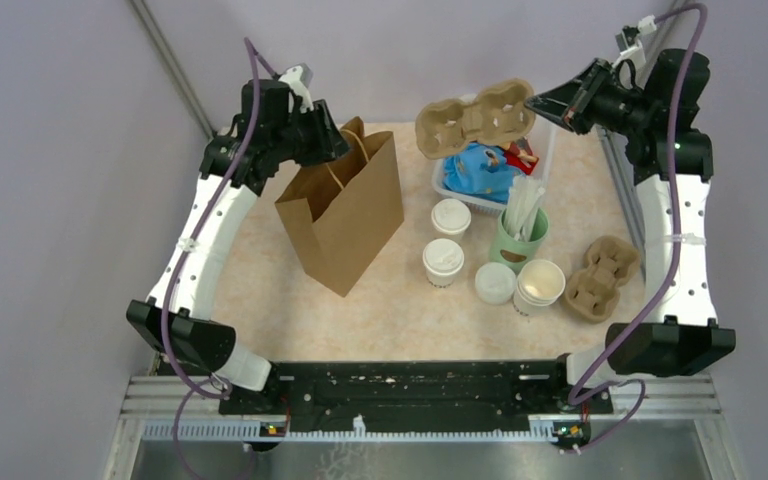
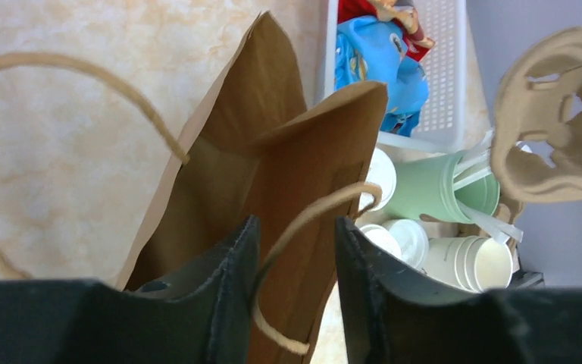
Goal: Pack the takeout coffee
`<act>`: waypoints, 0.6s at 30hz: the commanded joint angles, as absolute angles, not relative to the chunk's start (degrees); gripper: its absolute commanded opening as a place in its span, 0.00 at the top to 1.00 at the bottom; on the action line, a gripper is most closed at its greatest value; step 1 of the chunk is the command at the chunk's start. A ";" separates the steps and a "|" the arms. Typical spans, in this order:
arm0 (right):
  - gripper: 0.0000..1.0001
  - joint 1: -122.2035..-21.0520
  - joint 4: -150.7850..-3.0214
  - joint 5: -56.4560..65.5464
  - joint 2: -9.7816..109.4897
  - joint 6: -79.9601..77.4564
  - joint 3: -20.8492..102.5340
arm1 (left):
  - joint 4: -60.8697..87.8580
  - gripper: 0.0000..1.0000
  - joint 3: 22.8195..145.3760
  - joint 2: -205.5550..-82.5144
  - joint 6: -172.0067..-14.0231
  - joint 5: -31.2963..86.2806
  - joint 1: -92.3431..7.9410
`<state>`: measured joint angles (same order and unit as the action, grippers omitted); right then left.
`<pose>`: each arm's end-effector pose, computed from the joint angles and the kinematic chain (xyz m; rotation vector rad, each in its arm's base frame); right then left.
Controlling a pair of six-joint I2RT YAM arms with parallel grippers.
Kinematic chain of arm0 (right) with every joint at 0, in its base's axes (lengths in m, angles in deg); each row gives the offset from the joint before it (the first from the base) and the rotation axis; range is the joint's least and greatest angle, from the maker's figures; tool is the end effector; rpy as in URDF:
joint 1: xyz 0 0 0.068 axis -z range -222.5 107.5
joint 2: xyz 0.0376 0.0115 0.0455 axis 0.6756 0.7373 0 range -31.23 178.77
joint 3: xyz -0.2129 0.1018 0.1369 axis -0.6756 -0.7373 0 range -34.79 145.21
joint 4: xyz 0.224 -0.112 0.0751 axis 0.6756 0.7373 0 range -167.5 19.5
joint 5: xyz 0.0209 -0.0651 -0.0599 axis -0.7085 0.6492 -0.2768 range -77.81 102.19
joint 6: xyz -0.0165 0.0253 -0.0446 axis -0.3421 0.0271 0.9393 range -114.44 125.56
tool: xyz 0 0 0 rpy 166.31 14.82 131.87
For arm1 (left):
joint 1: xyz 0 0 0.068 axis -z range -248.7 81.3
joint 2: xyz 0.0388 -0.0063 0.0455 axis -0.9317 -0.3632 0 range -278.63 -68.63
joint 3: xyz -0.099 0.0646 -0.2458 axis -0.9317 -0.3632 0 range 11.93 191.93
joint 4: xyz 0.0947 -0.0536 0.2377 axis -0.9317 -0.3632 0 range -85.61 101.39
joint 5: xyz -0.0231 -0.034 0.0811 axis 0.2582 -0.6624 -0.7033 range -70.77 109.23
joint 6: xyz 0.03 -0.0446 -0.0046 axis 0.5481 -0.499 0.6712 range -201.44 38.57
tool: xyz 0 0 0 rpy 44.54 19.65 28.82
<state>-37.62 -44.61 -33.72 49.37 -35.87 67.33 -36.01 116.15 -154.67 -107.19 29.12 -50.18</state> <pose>0.2807 0.0016 0.5002 0.1304 1.8519 1.1560 0.2929 -0.1046 0.4569 -0.0265 2.1382 -0.6430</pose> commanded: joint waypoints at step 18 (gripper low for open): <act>1.00 -61.32 -25.28 -19.86 66.29 -29.25 103.87 | -31.22 1.00 108.75 -140.96 -85.76 40.28 -50.33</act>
